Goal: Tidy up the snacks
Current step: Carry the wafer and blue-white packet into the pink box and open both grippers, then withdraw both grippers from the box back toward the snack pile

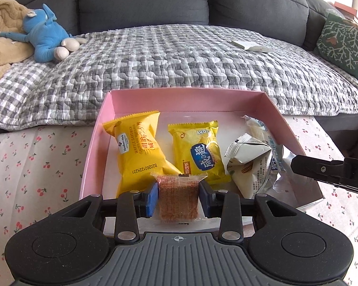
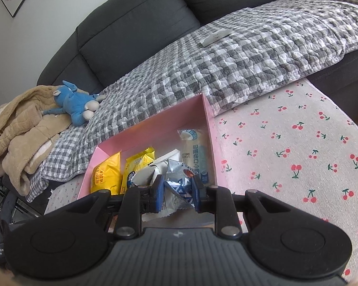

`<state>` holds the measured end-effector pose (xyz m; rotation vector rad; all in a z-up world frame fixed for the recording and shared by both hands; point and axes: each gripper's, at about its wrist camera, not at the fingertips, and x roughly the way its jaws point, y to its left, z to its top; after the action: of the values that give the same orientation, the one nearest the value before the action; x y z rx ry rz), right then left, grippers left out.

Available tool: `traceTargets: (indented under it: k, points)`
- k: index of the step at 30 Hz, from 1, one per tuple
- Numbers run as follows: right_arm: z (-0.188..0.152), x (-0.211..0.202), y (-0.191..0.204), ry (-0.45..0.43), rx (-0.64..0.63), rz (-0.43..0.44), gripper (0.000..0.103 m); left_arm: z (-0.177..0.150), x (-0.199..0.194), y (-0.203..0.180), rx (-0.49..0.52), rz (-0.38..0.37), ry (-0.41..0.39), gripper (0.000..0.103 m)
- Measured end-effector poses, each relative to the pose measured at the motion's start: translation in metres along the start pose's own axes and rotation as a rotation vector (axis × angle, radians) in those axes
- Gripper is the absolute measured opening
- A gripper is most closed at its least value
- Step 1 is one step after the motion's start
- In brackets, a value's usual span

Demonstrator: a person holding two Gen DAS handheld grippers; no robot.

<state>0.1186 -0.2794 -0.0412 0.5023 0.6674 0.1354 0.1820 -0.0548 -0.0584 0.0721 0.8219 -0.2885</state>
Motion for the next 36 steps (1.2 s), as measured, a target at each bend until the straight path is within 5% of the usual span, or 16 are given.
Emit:
traceTargets:
  k: [5,11,24,36]
  points:
    - [0.001,-0.003,0.001,-0.019,-0.008,-0.023,0.047,-0.001,-0.006,0.000,0.000,0.000,-0.024,0.067]
    - [0.001,-0.009,0.007,-0.027,-0.032,-0.017,0.066,-0.001,-0.019,0.000,0.004,-0.013,-0.036,0.079]
    - [-0.005,-0.033,0.022,-0.042,-0.105,-0.020,0.086,-0.018,-0.057,0.007,0.007,-0.033,-0.048,0.089]
    - [-0.023,-0.056,0.039,-0.020,-0.180,-0.033,0.094,-0.049,-0.092,0.016,0.004,-0.053,-0.041,0.091]
